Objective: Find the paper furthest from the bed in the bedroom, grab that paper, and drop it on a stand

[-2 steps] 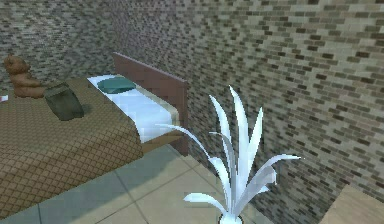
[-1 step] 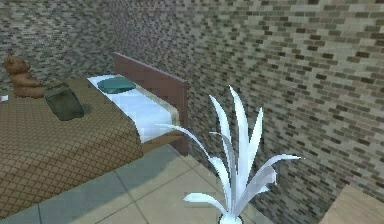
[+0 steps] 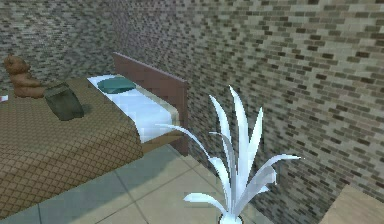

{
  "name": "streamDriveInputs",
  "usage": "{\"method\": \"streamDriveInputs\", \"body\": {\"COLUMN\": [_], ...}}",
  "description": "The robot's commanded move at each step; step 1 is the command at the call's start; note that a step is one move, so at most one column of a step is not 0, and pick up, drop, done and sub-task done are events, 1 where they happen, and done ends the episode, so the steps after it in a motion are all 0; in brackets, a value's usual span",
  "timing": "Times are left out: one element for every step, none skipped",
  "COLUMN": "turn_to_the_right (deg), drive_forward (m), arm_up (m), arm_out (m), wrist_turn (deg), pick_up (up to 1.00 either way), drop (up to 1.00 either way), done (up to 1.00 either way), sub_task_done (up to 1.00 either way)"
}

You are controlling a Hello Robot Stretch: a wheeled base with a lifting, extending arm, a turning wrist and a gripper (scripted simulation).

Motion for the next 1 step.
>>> {"method": "streamDriveInputs", "body": {"turn_to_the_right": [0.0], "drive_forward": [0.00], "arm_up": [0.00], "arm_out": [0.00], "wrist_turn": [45.0], "pick_up": [0.00], "drop": [0.00], "done": [0.00], "sub_task_done": [0.00]}}
